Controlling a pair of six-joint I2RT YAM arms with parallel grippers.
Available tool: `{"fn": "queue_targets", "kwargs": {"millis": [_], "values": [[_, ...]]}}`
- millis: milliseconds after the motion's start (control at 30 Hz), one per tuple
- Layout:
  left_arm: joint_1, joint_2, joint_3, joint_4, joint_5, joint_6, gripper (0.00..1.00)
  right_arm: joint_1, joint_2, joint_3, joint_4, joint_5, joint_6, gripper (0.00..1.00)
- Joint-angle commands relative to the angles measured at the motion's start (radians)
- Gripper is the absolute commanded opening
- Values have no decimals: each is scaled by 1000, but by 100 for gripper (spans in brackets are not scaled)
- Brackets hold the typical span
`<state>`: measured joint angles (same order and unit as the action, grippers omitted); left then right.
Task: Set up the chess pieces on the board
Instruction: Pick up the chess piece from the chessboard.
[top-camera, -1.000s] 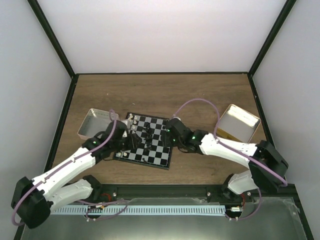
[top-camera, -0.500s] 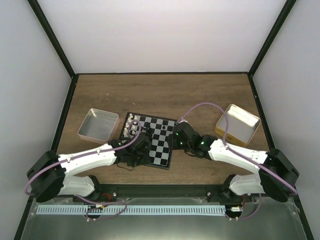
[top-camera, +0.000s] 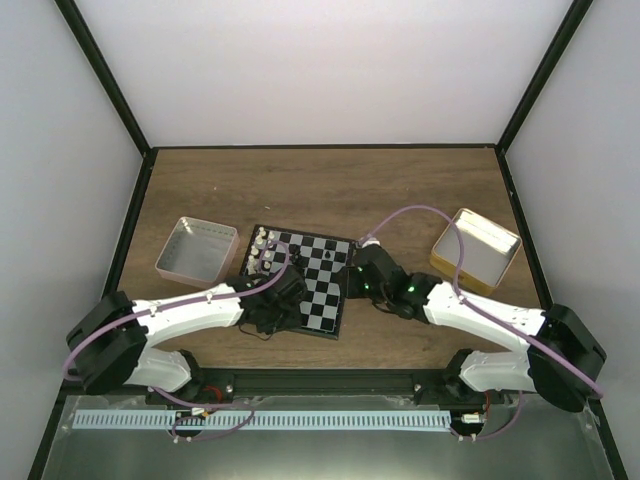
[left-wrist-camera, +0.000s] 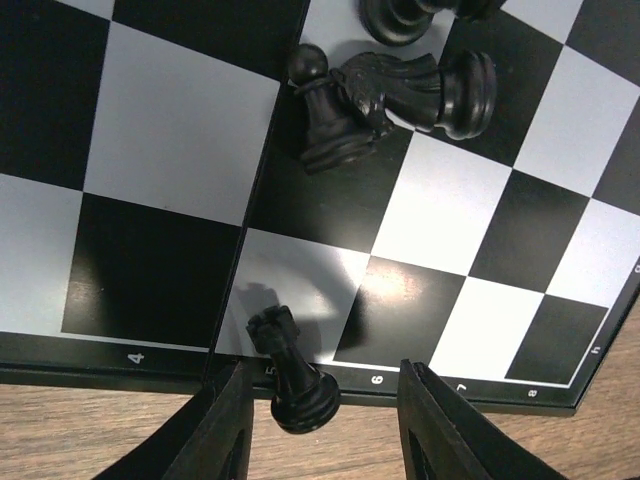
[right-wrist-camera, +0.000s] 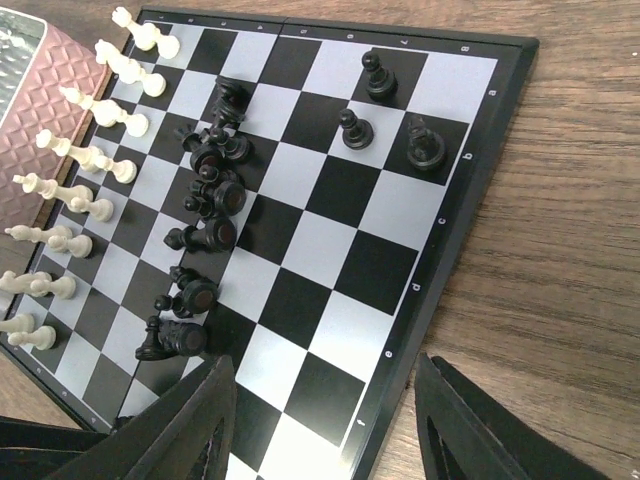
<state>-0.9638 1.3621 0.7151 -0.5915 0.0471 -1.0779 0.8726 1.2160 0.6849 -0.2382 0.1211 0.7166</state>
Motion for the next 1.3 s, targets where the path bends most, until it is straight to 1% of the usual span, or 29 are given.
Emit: {"fn": "queue_targets", "kwargs": {"millis": [0,133,267,433,567,667,767,900,967,1033,1100,1200,1267], "values": [[-4,20,30,-14,-27,-16,41,-7,-24,-11,8,40,1,50],[-6,41,39,-14,-23,-8,34,-7,-42,-22,5,46,4,50],[-5,57,51,-17,-12,2,24,-7,-54,-25,0,53,4,50],[-6,39,69,-41,-23,19,18,-7,-70,-30,0,45,12,50],[-5,21,71,-23,-31,64,18,-26,-84,-32,17,-25,-6,50],[-7,0,67,39,-22,146,18,-78,-110,-35,49,-166,-42,50],[-9,-26,66,131,-21,255,17,-137,-122,-28,69,-351,-94,51],[-17,-49,64,281,-33,447,17,-215,-108,5,38,-588,-127,51],[-23,-65,46,380,-30,543,17,-256,-102,10,24,-666,-126,51],[-25,-81,10,486,-36,622,17,-290,-97,21,-2,-707,-129,51],[-27,-103,-35,597,-39,733,14,-307,-91,40,-38,-716,-147,51],[-29,-137,-110,776,-11,915,14,-310,-76,76,-87,-723,-173,51],[-30,-156,-160,903,-20,1029,14,-310,-72,90,-102,-737,-178,51]]}}
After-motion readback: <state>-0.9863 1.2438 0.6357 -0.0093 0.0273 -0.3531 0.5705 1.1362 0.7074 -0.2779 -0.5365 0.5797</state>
